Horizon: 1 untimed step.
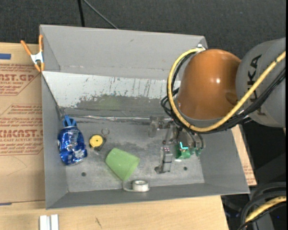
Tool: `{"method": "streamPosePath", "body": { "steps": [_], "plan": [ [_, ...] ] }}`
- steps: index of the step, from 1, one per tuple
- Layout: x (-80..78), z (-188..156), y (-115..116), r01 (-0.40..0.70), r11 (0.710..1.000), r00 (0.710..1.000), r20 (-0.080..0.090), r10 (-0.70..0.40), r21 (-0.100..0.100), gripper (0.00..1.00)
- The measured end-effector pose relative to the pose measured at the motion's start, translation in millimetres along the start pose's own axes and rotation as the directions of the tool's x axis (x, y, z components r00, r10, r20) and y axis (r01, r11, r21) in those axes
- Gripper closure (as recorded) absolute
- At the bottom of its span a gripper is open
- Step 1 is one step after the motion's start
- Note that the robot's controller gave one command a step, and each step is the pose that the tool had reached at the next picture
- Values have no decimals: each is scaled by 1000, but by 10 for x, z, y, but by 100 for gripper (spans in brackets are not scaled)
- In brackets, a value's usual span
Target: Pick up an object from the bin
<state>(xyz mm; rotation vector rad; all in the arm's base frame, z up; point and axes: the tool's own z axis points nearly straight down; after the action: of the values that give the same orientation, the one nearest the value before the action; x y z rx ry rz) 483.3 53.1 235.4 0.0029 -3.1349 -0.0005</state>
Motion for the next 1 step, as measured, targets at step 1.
{"method": "streamPosePath", "body": {
  "steps": [1],
  "plan": [
    [-50, 1347, 361, -61, 998, 998, 20, 61, -4, 0]
  ]
}}
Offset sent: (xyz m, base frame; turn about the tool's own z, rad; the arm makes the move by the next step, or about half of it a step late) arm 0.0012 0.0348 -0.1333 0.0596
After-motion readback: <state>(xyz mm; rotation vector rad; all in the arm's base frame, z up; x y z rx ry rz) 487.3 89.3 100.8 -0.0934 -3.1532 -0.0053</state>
